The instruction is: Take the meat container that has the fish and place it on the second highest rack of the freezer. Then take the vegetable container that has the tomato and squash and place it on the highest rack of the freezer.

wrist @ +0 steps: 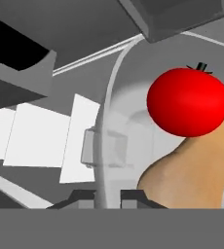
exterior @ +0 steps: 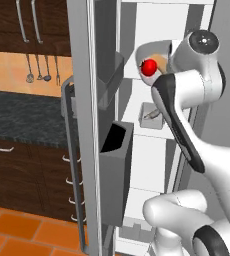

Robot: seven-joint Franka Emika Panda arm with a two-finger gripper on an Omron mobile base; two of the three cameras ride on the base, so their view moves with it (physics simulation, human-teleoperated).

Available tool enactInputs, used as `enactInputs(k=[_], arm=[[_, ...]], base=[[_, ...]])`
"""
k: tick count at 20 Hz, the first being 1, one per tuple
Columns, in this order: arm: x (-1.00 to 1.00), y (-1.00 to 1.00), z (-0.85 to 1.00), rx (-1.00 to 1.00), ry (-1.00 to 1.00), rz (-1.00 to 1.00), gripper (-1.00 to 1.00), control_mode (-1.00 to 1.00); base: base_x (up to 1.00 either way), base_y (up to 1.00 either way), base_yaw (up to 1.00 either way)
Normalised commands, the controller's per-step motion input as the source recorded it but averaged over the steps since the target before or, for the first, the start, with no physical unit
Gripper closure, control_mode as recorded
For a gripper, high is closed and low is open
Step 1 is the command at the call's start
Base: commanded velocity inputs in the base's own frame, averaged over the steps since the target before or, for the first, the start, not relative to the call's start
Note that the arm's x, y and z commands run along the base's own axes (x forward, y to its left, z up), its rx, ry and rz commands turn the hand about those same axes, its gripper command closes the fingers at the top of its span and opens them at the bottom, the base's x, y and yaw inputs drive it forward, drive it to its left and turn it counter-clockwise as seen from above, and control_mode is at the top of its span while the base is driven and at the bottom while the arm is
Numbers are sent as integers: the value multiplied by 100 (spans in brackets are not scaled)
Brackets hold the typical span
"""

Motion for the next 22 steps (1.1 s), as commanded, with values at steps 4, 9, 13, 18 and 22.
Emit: enactInputs(k=[4,9,13,18,22], arm=[[84,-18,2,0,20,-7,100,-100],[78,-33,0,1,6,-5,100,-100],[52,-41,0,1,0,-5,100,-100],[44,-34,0,0,0,-2,100,-100],[32,-25,0,0,3,0,100,-100]], base=[[0,0,0],[0,0,0],[0,0,0],[0,0,0],[0,0,0]])
